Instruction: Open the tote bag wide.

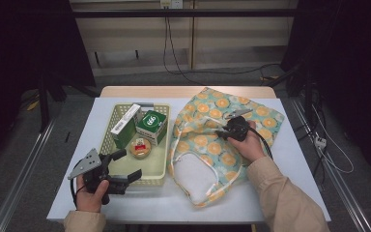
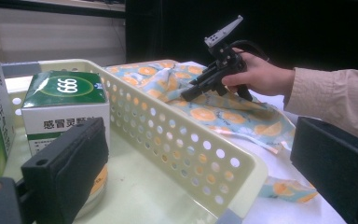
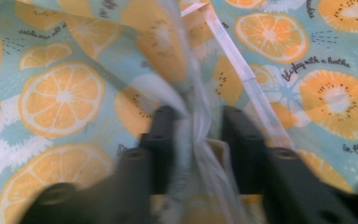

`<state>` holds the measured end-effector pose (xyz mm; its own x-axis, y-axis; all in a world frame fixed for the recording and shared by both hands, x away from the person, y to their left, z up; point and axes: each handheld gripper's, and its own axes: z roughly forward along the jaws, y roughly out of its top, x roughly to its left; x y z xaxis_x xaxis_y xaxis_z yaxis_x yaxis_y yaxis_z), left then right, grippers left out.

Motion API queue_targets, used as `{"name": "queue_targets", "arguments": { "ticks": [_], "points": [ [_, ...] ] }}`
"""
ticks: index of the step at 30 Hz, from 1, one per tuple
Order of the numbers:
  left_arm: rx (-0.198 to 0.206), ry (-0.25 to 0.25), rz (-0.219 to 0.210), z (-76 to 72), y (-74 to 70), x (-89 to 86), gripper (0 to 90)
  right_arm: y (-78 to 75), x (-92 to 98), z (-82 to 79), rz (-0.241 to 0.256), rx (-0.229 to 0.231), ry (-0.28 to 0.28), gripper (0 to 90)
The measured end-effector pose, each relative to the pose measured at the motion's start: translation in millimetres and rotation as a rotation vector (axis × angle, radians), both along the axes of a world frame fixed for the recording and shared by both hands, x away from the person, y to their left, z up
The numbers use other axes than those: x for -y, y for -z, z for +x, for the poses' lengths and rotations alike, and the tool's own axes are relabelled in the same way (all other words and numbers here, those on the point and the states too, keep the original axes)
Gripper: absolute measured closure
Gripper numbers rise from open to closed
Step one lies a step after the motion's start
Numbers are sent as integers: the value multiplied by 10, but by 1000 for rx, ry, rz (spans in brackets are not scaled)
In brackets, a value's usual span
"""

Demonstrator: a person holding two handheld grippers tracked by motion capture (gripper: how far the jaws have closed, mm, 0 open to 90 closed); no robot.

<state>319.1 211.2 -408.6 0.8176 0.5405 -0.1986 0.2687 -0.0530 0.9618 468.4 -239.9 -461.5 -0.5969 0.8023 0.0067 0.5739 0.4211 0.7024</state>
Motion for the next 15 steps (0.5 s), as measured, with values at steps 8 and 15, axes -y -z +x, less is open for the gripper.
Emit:
{"name": "queue_targets", "arguments": {
  "ticks": [8, 15],
  "points": [
    [3, -2, -10, 17, -24, -14, 37, -12, 0, 37, 21, -21, 22, 891],
    [0, -2, -1, 21, -26, -3, 37, -212, 40, 78, 59, -37, 28, 895]
  ]
}}
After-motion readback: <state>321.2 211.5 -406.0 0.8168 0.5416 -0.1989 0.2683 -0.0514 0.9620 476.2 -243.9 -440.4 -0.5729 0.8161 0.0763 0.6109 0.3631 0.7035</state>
